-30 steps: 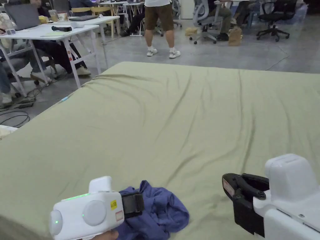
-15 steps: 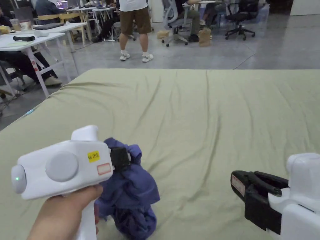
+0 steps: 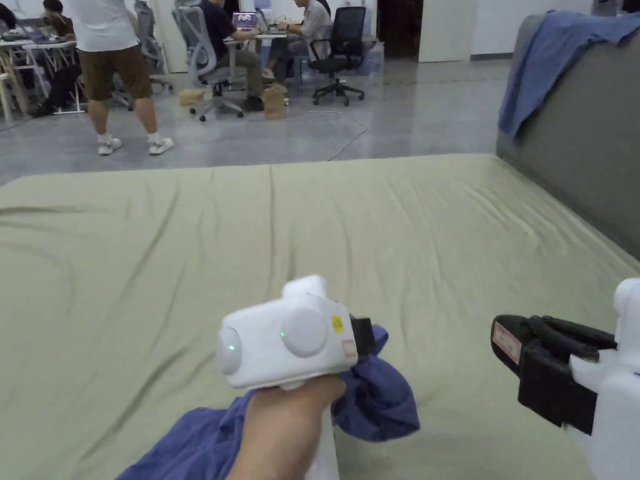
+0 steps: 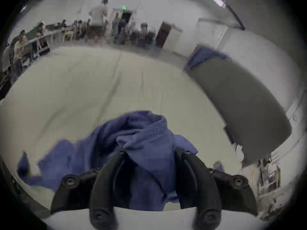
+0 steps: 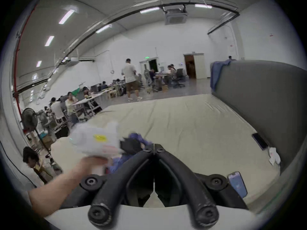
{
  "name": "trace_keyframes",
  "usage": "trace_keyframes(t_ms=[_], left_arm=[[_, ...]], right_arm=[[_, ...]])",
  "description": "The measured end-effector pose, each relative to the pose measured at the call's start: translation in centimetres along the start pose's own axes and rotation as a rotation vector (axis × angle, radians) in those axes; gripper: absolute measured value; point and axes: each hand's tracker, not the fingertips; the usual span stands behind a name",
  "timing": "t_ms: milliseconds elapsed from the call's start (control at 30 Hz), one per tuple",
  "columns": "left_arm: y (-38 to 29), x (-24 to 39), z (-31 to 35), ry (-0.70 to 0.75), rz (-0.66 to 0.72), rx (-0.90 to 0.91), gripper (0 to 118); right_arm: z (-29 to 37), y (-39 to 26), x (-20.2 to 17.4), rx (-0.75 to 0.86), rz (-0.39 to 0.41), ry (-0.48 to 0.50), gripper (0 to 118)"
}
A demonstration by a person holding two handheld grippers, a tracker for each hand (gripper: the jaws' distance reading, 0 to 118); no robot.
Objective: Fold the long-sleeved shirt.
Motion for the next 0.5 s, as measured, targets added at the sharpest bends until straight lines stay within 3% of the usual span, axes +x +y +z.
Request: trace_keyframes(t_ms=[167, 200, 233, 267, 300, 333, 400, 500], left_arm=[[-9.1, 0.1, -14.6, 0.099, -0.039, -0.467, 41], [-10.2, 0.2, -14.6, 0.113, -0.073, -0.396, 41], [-8.9, 1.4, -12.6, 0.118, -0.145, -0.203, 43], [-7.9, 2.2, -12.5, 0.147, -0.179, -0.282, 48], [-8.1, 3.6, -9.3, 0.14, -0.197, -0.328, 56], [-7.6, 3.6, -8.3, 0.091, -0.202, -0.312, 76], [-6.5, 3.7, -3.9, 0.033, -0.172, -0.184, 96], [-4.5, 2.0, 4.0, -0.073, -0.18, 0.116, 100]], right_arm=[[-0.2, -2.5, 1.5, -0.089, -0.04, -0.03, 0], [-0.3, -2.8, 1.7, -0.107, -0.046, -0.031, 0], [-0.4, -3.0, 1.8, -0.122, -0.049, -0.032, 0], [-0.6, -3.3, 1.9, -0.129, -0.052, -0.03, 0], [-0.8, -3.4, 1.9, -0.132, -0.058, -0.028, 0], [-1.0, -3.4, 1.9, -0.137, -0.066, -0.026, 0], [-1.3, -3.5, 1.9, -0.135, -0.083, -0.007, 0], [-1.5, -3.4, 1.4, -0.122, -0.078, 0.007, 0]])
